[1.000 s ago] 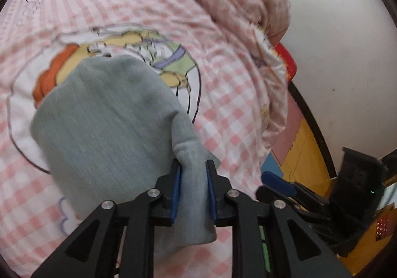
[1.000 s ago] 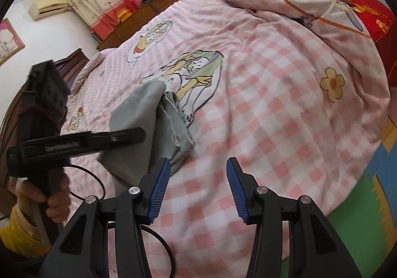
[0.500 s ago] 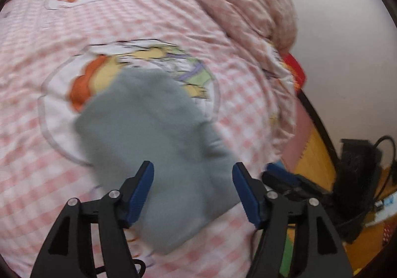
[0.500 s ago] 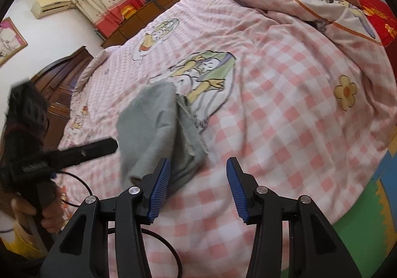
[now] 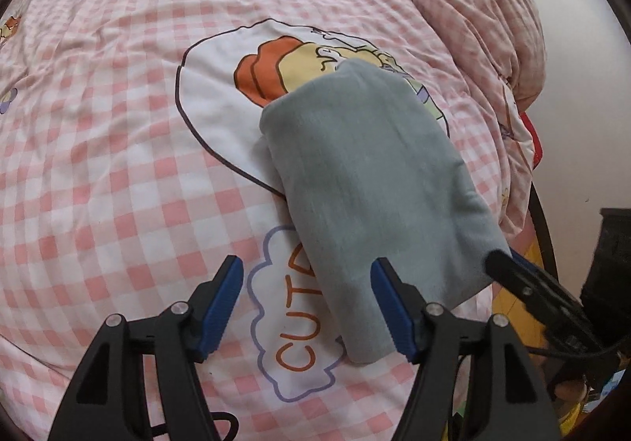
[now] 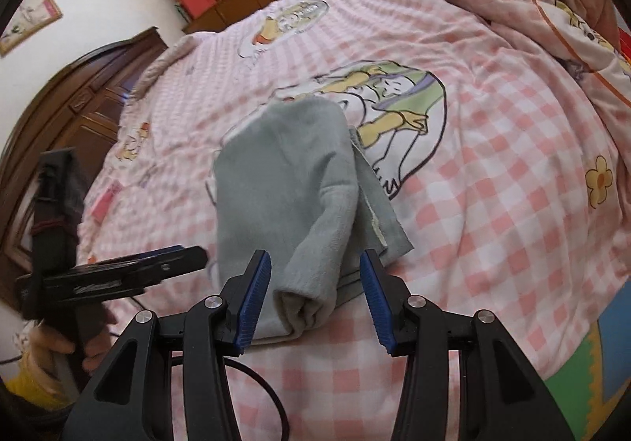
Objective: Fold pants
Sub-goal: 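Lay the lifted corner over the stack and open the left gripper, then close the right gripper on the bundle end while the left gripper grips its other end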
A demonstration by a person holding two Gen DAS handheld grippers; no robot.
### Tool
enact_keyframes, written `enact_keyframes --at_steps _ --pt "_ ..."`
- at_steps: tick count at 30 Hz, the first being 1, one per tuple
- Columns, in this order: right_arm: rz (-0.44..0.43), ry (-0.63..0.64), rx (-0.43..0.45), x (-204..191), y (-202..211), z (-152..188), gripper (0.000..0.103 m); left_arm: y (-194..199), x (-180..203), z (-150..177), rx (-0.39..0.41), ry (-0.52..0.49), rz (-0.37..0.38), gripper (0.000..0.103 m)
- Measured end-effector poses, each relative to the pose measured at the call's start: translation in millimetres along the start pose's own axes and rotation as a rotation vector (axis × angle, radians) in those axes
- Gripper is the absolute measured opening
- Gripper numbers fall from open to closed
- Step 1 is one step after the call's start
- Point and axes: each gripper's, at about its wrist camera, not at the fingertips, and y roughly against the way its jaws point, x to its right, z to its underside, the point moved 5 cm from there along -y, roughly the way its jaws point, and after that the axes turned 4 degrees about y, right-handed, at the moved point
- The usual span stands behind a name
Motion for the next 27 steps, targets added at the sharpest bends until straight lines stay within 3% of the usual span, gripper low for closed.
enact_keyframes --at_steps 1,2,5,7,12,15,18,21,25,27 --pt "-0.003 -0.002 0.008 2 0 -1 0.022 1 1 0 0.006 0.0 0.004 0.071" --pt "-0.006 -0.009 0.017 5 1 -3 0.015 3 1 0 0.013 -0.001 0.007 0.071" --pt "-0.016 -0.019 0.072 12 14 -12 0.012 6 4 0 0.027 -0.014 0.014 0.071" --pt "0.021 -0.016 0.117 18 24 -19 0.012 5 6 0 0.029 -0.024 0.016 0.071" --pt "0.11 0.034 0.028 34 -5 -10 0.012 -5 7 2 0.015 -0.015 0.019 0.071" --pt "0.121 -0.021 -0.029 52 -24 2 0.014 -10 7 1 0.006 0.0 0.028 0.071" --pt "0.056 -0.116 -0.015 62 -16 -1 0.016 -7 13 -4 0.033 -0.021 0.028 0.071" --pt "0.036 -0.13 0.007 63 -3 -10 0.017 -7 20 -11 0.057 -0.047 0.032 0.071" --pt "0.082 -0.103 0.051 58 12 -27 0.041 -17 26 -11 0.043 -0.036 0.048 0.071" --pt "0.067 -0.072 0.047 54 11 -35 0.045 -24 26 -11 0.031 -0.025 0.056 0.073"
